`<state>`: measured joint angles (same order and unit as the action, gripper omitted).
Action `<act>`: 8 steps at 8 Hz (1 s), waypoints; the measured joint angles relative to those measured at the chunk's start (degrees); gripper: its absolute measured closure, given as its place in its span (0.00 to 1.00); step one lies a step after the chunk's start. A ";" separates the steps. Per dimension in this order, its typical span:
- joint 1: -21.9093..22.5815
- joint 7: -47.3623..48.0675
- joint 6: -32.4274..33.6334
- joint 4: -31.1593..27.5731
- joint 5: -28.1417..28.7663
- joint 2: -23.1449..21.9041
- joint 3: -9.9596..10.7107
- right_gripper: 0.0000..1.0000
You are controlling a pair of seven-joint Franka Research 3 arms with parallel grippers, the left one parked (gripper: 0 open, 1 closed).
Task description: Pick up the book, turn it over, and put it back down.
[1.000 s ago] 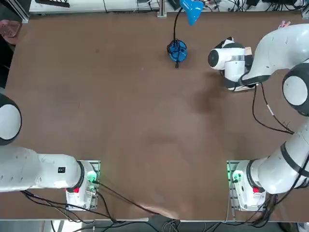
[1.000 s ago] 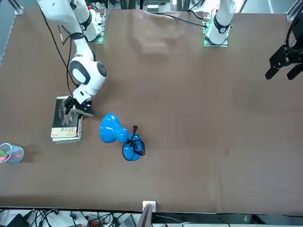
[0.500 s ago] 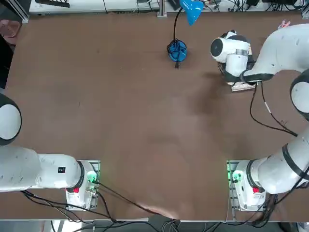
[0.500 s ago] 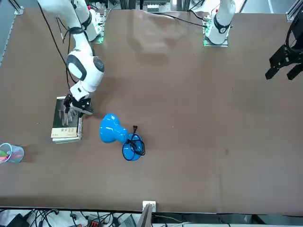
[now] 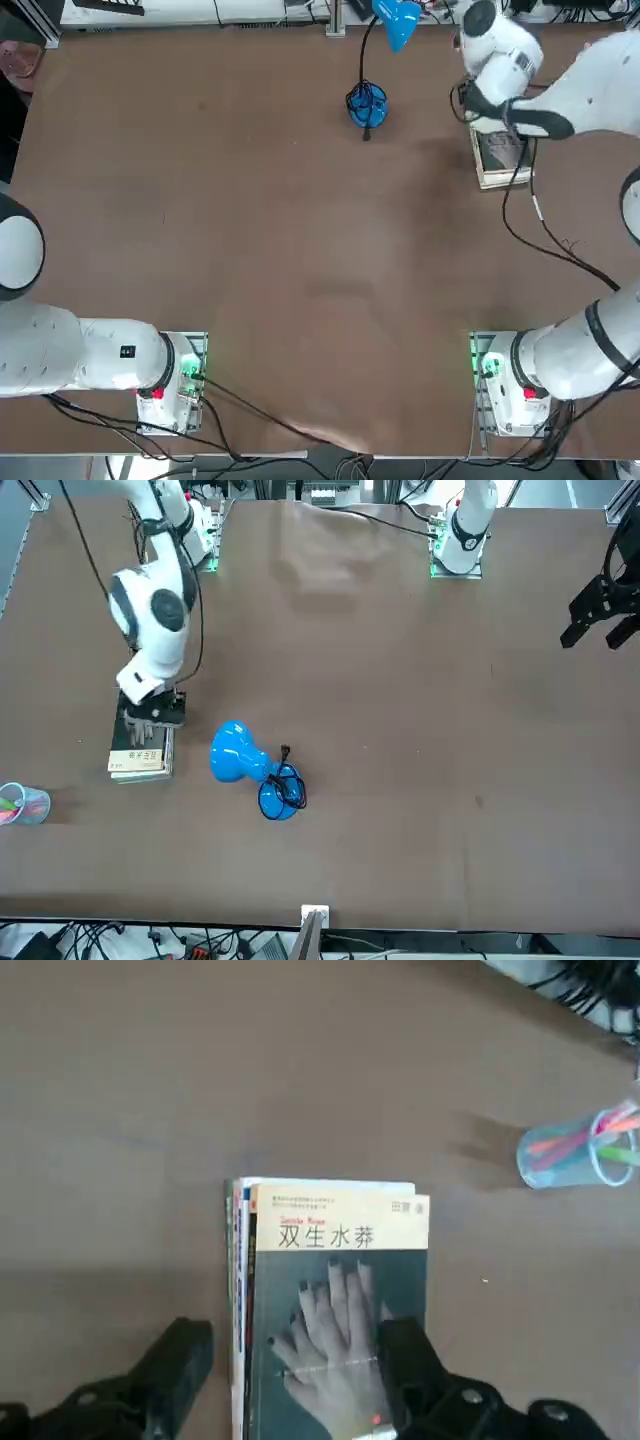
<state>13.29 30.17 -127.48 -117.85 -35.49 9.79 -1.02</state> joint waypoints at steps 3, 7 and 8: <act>-3.92 -19.87 11.81 8.61 16.56 -3.00 0.42 0.00; -9.08 -32.48 33.97 26.37 33.87 -4.54 0.89 0.00; -9.79 -32.67 35.85 28.39 34.91 -5.15 1.13 0.00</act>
<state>3.50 -2.50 -91.63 -89.46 -0.58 4.64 0.11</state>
